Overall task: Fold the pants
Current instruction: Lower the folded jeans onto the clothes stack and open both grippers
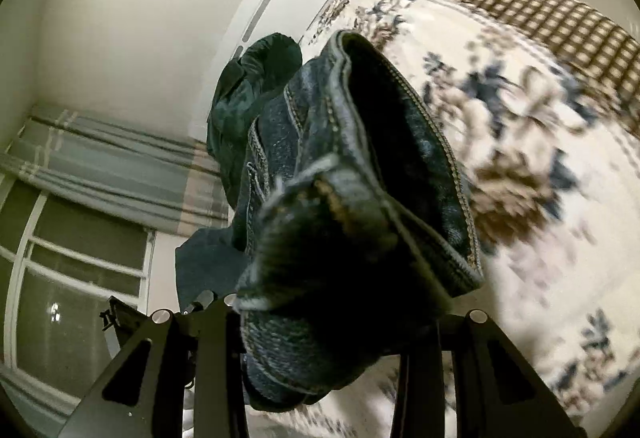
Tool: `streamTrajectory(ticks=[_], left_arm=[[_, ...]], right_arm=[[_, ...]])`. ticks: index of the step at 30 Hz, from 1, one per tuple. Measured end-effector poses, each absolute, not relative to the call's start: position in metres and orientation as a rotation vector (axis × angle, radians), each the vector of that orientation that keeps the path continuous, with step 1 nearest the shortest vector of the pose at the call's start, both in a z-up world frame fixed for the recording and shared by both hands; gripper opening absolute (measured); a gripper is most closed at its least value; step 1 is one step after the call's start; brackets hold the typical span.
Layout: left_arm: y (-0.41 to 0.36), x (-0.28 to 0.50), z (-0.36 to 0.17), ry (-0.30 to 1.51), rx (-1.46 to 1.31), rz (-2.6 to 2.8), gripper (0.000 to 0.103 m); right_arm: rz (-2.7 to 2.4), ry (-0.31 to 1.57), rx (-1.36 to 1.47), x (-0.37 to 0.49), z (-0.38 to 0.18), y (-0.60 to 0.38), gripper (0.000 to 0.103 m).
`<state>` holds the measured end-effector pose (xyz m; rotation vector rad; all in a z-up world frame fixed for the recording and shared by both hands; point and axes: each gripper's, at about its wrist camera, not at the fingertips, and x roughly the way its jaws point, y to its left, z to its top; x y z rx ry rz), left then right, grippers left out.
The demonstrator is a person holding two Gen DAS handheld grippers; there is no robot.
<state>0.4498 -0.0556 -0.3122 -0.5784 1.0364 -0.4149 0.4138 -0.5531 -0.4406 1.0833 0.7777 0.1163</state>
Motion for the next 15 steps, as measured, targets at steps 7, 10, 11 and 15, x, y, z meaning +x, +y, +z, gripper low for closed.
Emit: streamTrajectory(ticks=[7,10,11,15], left_arm=[[-0.03,0.566,-0.36,1.059,-0.582,-0.369,0.025],[-0.021,0.595,-0.392,1.102,-0.583,-0.346,0.025],[-0.018,0.604,-0.409,1.127,-0.58,-0.336,0.025],[-0.009,0.618,-0.434,1.155,-0.571,-0.33,0.028]], right_arm=[[0.096,0.79,1.134,0.545,-0.489,-0.521,0.038],[0.09,0.82,1.141,0.575,-0.522,-0.511,0.038],[0.082,0.842,1.133,0.588,-0.537,-0.508,0.038],[0.087,0.904,1.121,0.606,-0.568,-0.509,0.052]])
